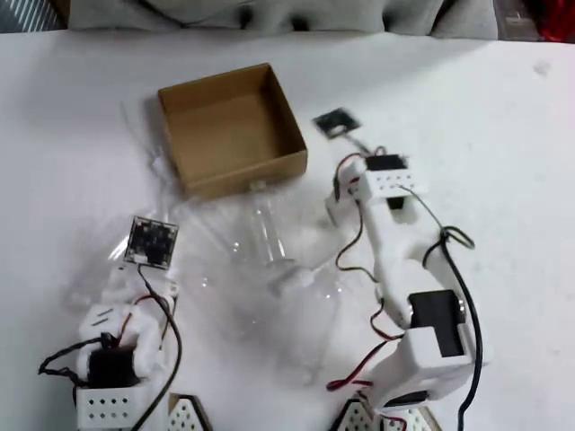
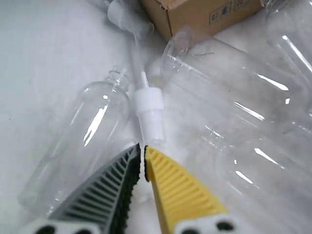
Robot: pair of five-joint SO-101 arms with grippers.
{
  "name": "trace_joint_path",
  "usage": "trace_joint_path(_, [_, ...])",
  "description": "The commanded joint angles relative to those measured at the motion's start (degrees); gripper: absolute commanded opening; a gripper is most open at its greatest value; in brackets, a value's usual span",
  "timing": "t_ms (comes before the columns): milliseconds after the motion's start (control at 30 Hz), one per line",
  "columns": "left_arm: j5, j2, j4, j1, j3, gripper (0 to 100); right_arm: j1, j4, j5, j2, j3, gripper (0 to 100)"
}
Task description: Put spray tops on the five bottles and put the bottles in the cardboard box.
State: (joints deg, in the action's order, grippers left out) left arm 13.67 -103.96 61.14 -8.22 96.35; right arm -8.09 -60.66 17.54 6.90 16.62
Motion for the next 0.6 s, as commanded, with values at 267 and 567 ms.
trace_joint_path(267, [0.7,-0.7,-1.1,-0.8,0.3,2,5.3,0.3,-18.9,-0.5,-5.4,2.2])
trace_joint_path(567, [0.7,-0.7,-1.2,-0.8,0.3,2,4.9,0.4,-19.3,-1.1,-5.6,1.7])
